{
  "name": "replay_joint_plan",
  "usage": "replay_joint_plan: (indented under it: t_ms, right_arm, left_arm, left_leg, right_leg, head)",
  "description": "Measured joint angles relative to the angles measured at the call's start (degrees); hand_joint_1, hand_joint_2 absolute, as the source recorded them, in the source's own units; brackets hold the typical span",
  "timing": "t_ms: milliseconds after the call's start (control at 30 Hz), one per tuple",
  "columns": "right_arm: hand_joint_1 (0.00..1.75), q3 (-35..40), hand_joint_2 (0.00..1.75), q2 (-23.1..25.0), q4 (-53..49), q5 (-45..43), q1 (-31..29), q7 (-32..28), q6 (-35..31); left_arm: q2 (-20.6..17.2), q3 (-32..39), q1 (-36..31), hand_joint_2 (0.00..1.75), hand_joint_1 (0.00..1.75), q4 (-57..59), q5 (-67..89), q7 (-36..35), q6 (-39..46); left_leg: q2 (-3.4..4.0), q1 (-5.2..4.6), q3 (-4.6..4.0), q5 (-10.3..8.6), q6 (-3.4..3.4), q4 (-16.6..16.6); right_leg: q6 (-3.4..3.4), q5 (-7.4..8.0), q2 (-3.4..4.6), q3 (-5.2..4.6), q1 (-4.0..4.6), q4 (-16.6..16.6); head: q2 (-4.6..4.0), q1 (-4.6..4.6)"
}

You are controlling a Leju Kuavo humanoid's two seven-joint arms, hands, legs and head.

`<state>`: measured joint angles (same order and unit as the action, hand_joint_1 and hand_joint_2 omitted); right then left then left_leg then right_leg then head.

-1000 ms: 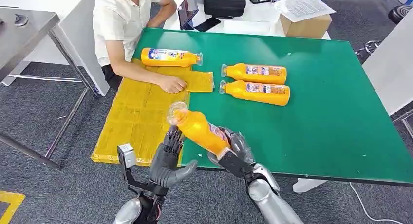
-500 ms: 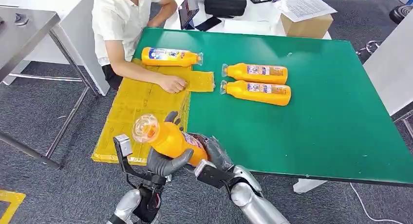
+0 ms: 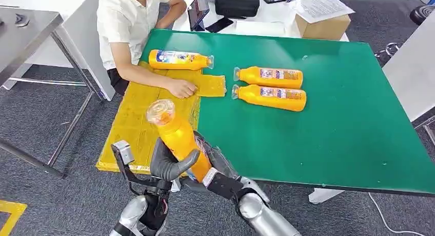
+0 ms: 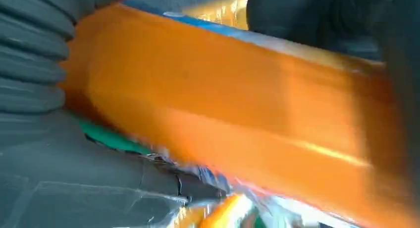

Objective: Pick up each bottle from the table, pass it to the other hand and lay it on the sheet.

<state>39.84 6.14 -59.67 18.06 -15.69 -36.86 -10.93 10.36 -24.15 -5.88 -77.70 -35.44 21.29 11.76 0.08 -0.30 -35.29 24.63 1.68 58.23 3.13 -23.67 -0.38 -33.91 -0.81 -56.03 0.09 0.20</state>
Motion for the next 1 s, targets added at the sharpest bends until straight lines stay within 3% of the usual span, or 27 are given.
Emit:
replay_joint_plan:
  t_ms: [100,133,367,600,667,733,867,1000]
  right_arm:
    - [0.00,-0.85,0.00,0.98,-0.76,3.82,2.42,-2.62,-16.58]
    - [0.00,-1.37,0.00,1.20,-0.81,3.67,2.80,-2.73,-19.00]
    - [0.00,-4.94,0.00,1.22,-3.15,1.46,6.12,-3.05,-25.25]
    - [0.00,-11.78,0.00,0.72,-9.95,10.20,10.74,-3.14,-28.83]
    - [0.00,-13.97,0.00,0.85,-11.74,12.39,12.17,-3.14,-28.83]
    - [0.00,-16.48,0.00,0.88,-13.11,12.67,12.98,-3.14,-28.83]
    - [0.00,-17.16,0.00,0.57,-13.70,10.05,12.66,-3.14,-28.85]
    - [0.00,-15.95,0.00,0.44,-13.70,7.36,11.97,-3.16,-28.85]
  left_arm:
    - [-0.53,1.64,-2.19,1.75,1.75,2.43,1.14,0.55,7.26]
    - [-0.96,2.70,-2.45,1.75,1.75,3.08,0.80,0.79,7.20]
    - [-2.58,7.39,-2.35,1.75,1.75,4.20,-1.22,-0.48,5.36]
    - [-4.59,11.24,-2.39,1.75,1.75,3.48,4.53,1.41,9.43]
    - [-5.44,10.99,-3.50,1.75,1.75,4.00,15.78,4.22,17.91]
    - [-7.24,10.56,-5.93,1.75,1.75,7.00,42.10,0.61,25.54]
    - [-10.38,8.55,-10.53,1.75,1.75,15.61,77.11,-7.95,18.35]
    - [-11.17,7.28,-15.19,1.75,1.75,23.90,81.12,-9.75,11.69]
  left_leg:
    - [0.04,-0.01,0.00,0.01,0.00,0.00]
    - [0.05,-0.01,0.01,0.01,-0.01,0.00]
    - [0.02,0.01,-0.01,-0.01,-0.02,0.00]
    - [0.01,0.00,-0.06,0.00,-0.02,0.00]
    - [-0.01,0.00,-0.06,-0.01,-0.02,0.00]
    - [-0.05,0.01,-0.04,-0.02,-0.02,0.00]
    - [0.06,0.00,-0.01,-0.09,-0.05,0.00]
    - [0.15,0.01,-0.05,-0.14,-0.09,0.00]
  right_leg:
    - [-0.01,0.01,0.03,-0.02,0.00,0.00]
    - [-0.01,0.01,0.03,-0.03,0.00,0.00]
    - [-0.01,0.01,0.02,-0.04,0.00,-0.02]
    - [-0.01,0.00,0.02,-0.11,0.00,0.00]
    - [-0.01,0.00,0.01,-0.09,0.00,0.00]
    - [-0.01,0.00,-0.01,-0.06,0.00,0.00]
    - [-0.16,0.13,0.02,-0.09,0.00,-0.03]
    - [-0.18,0.16,0.07,-0.17,0.00,-0.03]
  head:
    - [0.00,-0.02]
    - [0.00,-0.04]
    - [0.00,-0.02]
    - [0.00,0.00]
    - [0.00,-0.02]
    - [0.00,-0.04]
    - [0.00,-0.04]
    - [0.00,-0.02]
